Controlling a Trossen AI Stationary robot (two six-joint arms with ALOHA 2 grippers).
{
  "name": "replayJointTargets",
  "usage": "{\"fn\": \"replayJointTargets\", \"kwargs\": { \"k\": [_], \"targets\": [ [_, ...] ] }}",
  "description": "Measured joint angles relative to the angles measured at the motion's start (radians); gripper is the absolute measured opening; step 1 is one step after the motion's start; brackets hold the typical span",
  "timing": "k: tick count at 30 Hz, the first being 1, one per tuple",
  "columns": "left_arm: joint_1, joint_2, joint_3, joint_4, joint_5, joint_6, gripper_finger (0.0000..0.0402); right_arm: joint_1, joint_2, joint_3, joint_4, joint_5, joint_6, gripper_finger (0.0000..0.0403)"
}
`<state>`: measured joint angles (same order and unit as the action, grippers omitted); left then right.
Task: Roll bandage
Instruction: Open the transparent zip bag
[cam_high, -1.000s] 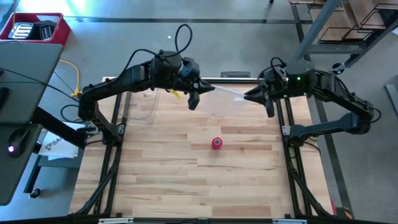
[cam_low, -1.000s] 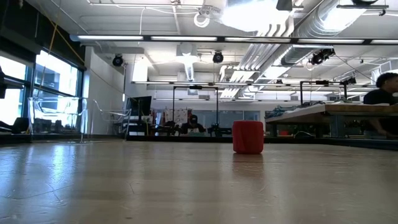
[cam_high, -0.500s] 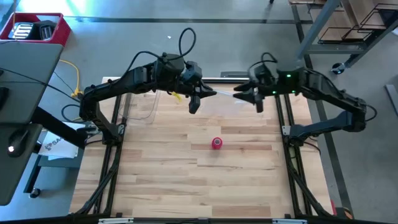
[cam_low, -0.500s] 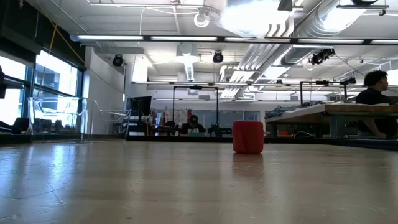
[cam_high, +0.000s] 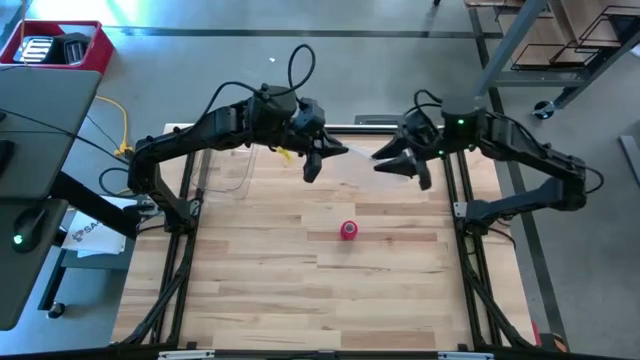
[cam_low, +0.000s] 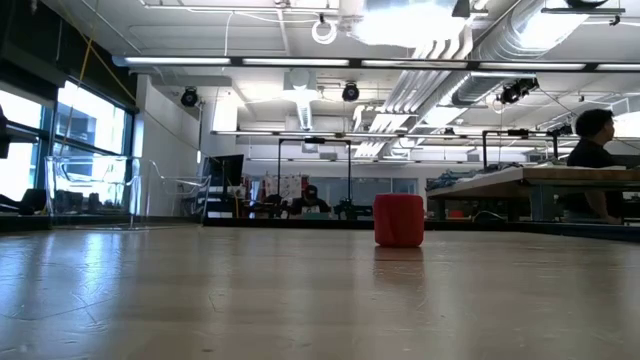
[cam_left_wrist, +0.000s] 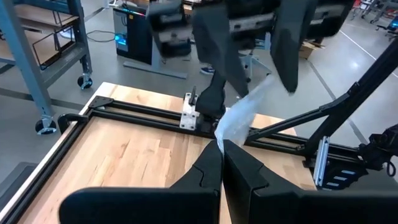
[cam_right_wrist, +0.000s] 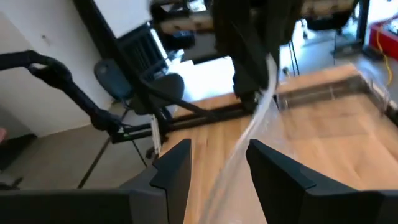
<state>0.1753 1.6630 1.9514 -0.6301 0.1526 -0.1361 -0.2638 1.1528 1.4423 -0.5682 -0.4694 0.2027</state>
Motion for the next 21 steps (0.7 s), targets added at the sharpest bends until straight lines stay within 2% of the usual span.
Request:
{"fn": "replayJointTargets", "kwargs": {
  "k": [10, 18, 21],
  "targets": [
    [0.0, 0.0, 0.0, -0.001, 0.025, 0.0, 0.0, -0.018, -0.008, 0.001, -0.055, 0.173, -0.002, 0.0151],
    [0.0, 0.0, 0.0, -0.002, 0.044, -0.001, 0.0, -0.017, -0.001, 0.001, -0.129, 0.175, -0.051, 0.0151],
    [0.0, 0.0, 0.0, -0.001, 0.044, -0.001, 0.0, -0.017, -0.002, 0.0, -0.103, 0.168, -0.047, 0.0151]
  ]
}}
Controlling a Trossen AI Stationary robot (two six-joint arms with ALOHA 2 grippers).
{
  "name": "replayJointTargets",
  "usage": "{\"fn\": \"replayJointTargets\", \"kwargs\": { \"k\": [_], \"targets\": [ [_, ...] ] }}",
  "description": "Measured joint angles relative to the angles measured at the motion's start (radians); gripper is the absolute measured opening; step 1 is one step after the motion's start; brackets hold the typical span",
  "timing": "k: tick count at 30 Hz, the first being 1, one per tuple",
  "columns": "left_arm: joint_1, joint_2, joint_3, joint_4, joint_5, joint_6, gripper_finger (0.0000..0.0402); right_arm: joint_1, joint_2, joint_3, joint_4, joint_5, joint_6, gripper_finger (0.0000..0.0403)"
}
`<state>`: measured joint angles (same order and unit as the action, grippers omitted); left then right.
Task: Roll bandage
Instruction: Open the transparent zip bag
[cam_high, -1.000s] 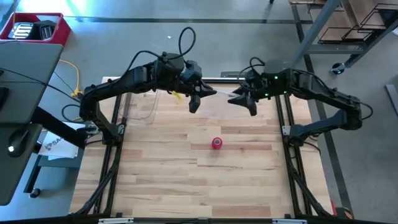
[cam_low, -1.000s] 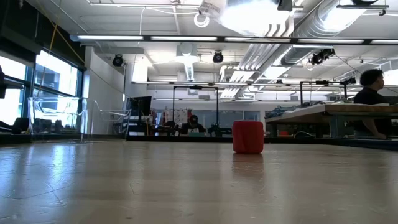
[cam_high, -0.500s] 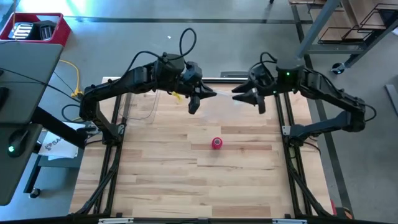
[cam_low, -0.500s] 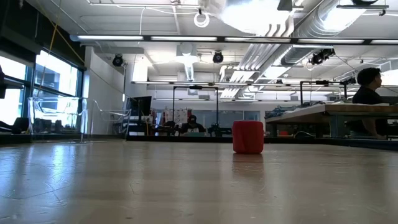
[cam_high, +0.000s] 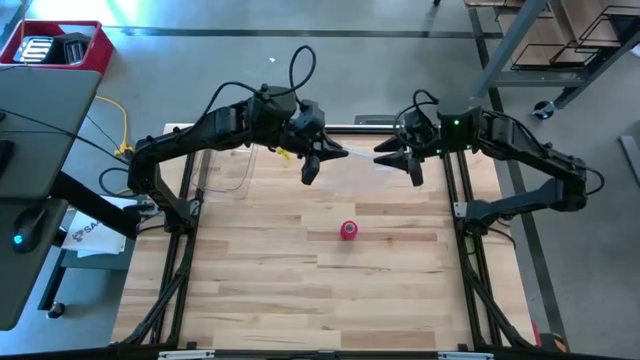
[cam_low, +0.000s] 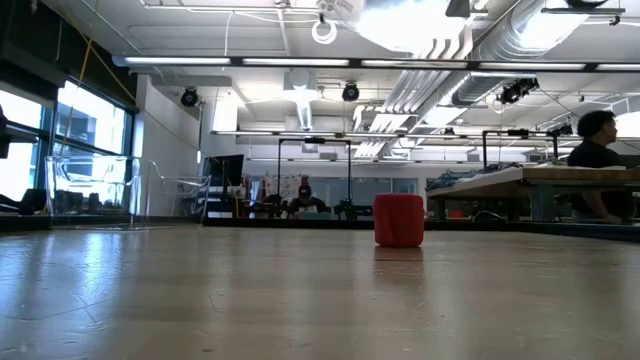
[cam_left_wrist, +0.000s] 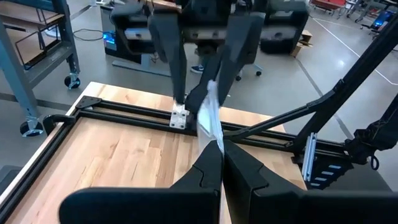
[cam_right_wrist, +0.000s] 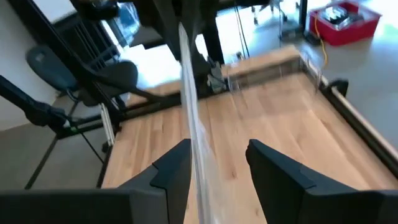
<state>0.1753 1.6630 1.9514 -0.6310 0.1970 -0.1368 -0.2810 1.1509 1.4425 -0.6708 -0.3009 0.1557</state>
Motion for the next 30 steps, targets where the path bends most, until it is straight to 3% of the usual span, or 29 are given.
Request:
{"fn": "replayJointTargets", "kwargs": {
  "k": [5, 18, 27, 30],
  "targets": [
    [0.0, 0.0, 0.0, 0.0, 0.0, 0.0, 0.0, 0.0, -0.008, 0.0, 0.093, -0.015, 0.001, 0.0151],
    [0.0, 0.0, 0.0, -0.001, 0.0, 0.0, 0.0, 0.0, 0.033, 0.0, 0.007, 0.019, -0.024, 0.0151],
    [0.0, 0.0, 0.0, 0.0, 0.0, 0.0, 0.0, 0.0, 0.032, 0.0, 0.044, -0.143, -0.029, 0.0151],
    [0.0, 0.0, 0.0, 0.0, 0.0, 0.0, 0.0, 0.001, 0.036, 0.0, 0.041, -0.131, -0.023, 0.015]
  ]
}}
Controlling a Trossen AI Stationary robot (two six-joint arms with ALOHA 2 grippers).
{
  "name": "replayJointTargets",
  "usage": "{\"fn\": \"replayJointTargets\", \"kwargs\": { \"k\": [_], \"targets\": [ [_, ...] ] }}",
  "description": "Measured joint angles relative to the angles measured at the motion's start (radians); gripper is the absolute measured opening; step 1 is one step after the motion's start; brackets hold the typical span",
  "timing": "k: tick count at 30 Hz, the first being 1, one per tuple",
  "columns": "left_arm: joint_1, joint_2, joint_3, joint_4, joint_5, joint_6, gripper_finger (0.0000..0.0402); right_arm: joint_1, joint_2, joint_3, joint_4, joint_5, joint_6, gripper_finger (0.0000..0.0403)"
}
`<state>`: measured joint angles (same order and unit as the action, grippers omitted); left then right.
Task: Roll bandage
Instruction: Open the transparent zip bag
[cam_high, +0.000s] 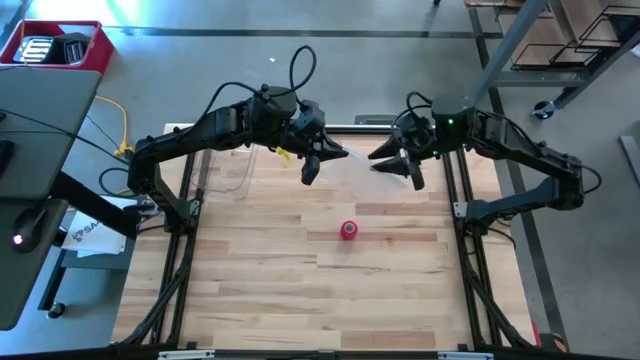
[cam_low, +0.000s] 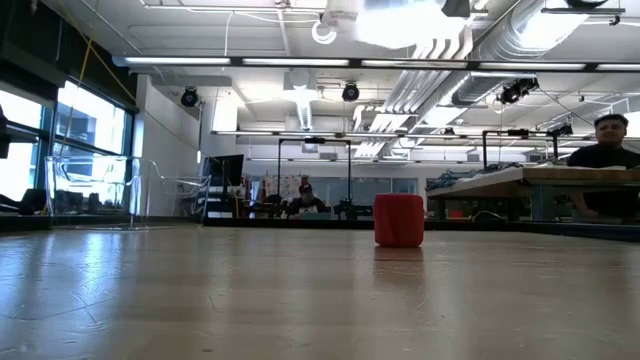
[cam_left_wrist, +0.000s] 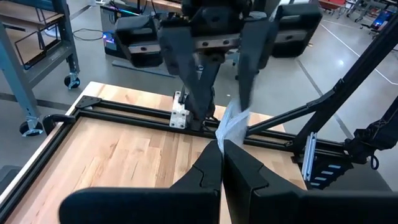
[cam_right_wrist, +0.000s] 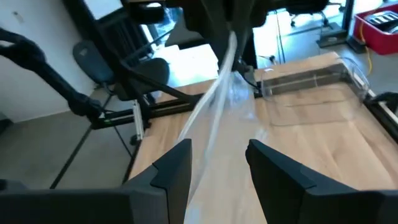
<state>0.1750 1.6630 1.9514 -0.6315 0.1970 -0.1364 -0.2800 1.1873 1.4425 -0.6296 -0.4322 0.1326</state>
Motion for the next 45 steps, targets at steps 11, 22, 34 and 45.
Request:
{"fn": "replayJointTargets", "kwargs": {
  "k": [11, 22, 34, 45],
  "targets": [
    [0.001, 0.0, 0.0, -0.005, -0.057, -0.022, 0.0003, 0.0, 0.025, 0.0, -0.058, 0.089, -0.081, 0.0026],
    [0.053, -0.008, 0.0, -0.177, -0.402, -0.077, 0.0087, -0.001, 0.025, 0.0, -0.289, 0.692, -0.059, 0.0003],
    [0.054, 0.088, 0.001, 0.097, -0.291, 0.083, 0.0105, 0.031, 0.109, -0.001, -0.279, 0.311, -0.305, 0.0001],
    [0.037, 0.182, 0.0, 0.112, -0.076, 0.118, 0.0126, 0.04, 0.155, -0.001, -0.263, 0.317, -0.244, 0.0]
  ]
}}
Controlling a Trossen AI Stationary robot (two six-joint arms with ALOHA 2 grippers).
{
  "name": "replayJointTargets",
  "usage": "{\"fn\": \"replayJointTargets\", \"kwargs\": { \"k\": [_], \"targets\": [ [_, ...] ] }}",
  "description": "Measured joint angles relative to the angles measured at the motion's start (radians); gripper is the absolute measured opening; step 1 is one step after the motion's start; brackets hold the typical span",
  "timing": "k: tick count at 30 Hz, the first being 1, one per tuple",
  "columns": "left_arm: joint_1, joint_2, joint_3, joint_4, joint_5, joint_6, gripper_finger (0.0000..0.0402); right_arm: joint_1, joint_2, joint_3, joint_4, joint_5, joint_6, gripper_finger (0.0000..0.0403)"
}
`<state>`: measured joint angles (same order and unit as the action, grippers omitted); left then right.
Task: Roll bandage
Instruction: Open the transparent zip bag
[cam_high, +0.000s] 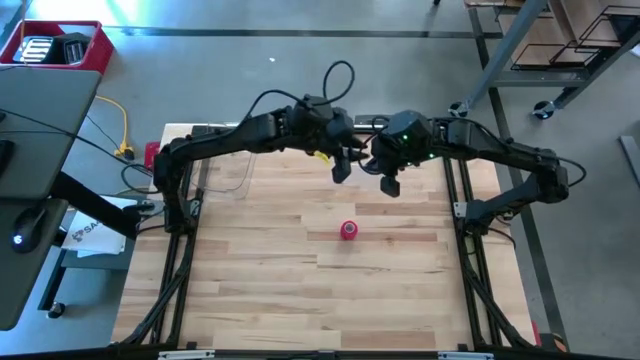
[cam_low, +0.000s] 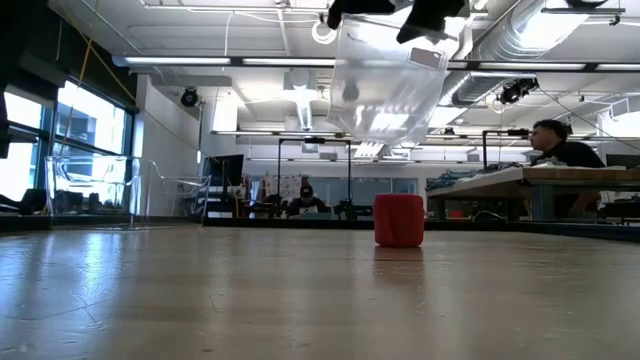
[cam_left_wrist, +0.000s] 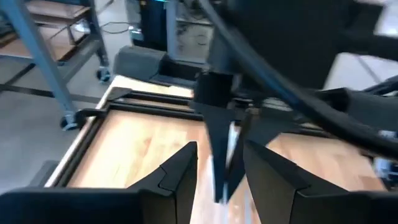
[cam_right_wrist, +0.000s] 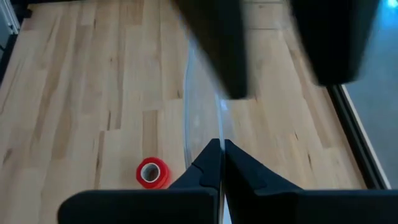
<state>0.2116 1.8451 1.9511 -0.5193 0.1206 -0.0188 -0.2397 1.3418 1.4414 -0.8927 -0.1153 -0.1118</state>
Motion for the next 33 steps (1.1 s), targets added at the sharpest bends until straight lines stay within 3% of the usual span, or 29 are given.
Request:
{"fn": "replayJointTargets", "kwargs": {
  "k": [16, 24, 28, 33],
  "targets": [
    [-0.029, -0.004, 0.0, -0.026, -0.067, -0.011, 0.0222, -0.002, -0.002, 0.0, 0.023, -0.01, 0.0, 0.0],
    [-0.049, 0.008, 0.0, -0.144, -0.121, 0.073, 0.0217, -0.002, -0.002, 0.0, 0.054, -0.017, 0.002, 0.0],
    [-0.049, 0.007, 0.0, -0.196, -0.185, 0.043, 0.021, -0.002, -0.002, 0.0, 0.056, -0.016, 0.002, 0.0],
    [-0.047, 0.007, 0.0, -0.196, -0.178, 0.004, 0.0197, 0.002, -0.002, 0.0, 0.056, -0.016, -0.011, 0.0]
  ]
}}
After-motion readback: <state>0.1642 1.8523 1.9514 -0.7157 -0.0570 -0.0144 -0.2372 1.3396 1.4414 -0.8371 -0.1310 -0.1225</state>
